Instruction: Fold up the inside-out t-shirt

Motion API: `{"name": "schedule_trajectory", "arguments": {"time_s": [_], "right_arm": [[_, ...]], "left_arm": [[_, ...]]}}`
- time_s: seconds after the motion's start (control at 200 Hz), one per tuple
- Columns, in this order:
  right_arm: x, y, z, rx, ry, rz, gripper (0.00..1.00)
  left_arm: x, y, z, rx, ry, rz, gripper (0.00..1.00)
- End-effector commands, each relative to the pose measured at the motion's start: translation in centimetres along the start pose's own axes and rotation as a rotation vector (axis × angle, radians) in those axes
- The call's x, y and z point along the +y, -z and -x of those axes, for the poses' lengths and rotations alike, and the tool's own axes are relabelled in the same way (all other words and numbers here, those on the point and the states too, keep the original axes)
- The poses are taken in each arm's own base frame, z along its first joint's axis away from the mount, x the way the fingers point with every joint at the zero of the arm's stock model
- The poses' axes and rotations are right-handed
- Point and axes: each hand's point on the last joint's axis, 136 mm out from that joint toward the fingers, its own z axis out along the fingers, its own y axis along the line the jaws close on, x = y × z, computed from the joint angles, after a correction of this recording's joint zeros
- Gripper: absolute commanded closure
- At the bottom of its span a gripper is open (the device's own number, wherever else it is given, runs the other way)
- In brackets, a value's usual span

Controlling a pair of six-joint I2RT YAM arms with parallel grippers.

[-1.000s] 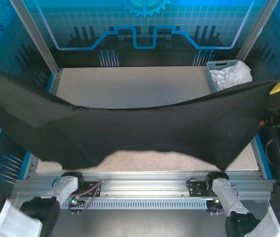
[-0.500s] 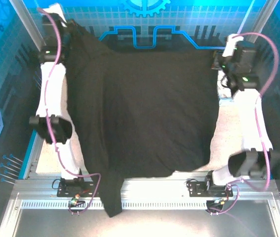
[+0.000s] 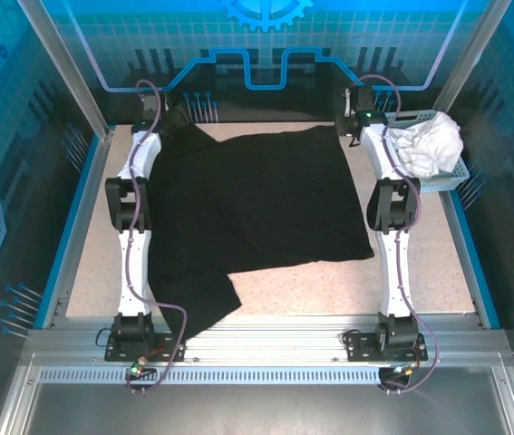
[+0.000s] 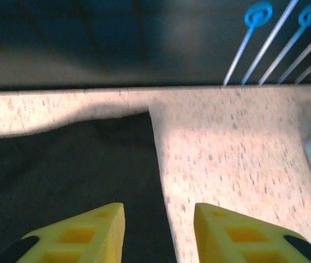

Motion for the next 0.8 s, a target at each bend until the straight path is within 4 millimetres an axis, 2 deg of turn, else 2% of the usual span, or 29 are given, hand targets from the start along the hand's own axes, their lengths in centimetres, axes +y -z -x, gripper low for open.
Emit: {"name": "schedule_trajectory", "arguments": {"time_s": [0.0,0.135,0.19,0.27,0.34,0.425,0.535,0.585,0.65,0.79], "right_arm": [[1.3,7.9,0.3,-0.006,0.026,0.017,0.58],[1.9,11.9,-6.8,0.126,-0.022,0.092,0.55],[2.8,13.3,-10.2,0.189,-0.061,0.151,0.54],[4.4,15.1,-13.9,0.255,-0.125,0.253,0.53],[5.7,16.5,-16.7,0.288,-0.187,0.336,0.52],[6.8,17.7,-19.3,0.330,-0.228,0.402,0.51],[6.7,17.2,-21.3,0.361,-0.260,0.412,0.51],[6.8,16.5,-21.8,0.383,-0.285,0.435,0.51],[7.4,15.4,-21.6,0.398,-0.301,0.475,0.52],[8.4,13.6,-19.3,0.368,-0.322,0.518,0.53]], "left_arm": [[-5.5,10.3,6.5,-0.131,0.130,-0.168,0.35],[-5.5,15.1,0.6,-0.053,0.282,-0.262,0.32],[-5.3,17.0,-2.2,-0.022,0.316,-0.287,0.31],[-4.8,19.3,-6.3,0.022,0.367,-0.309,0.30],[-4.8,20.9,-9.7,0.083,0.381,-0.347,0.30],[-3.4,22.3,-13.3,0.151,0.357,-0.318,0.29],[-0.6,22.7,-16.8,0.201,0.306,-0.221,0.28],[0.4,22.4,-17.3,0.202,0.307,-0.203,0.28],[1.3,21.7,-17.1,0.212,0.328,-0.195,0.28],[3.0,19.5,-15.3,0.208,0.360,-0.159,0.28]]}}
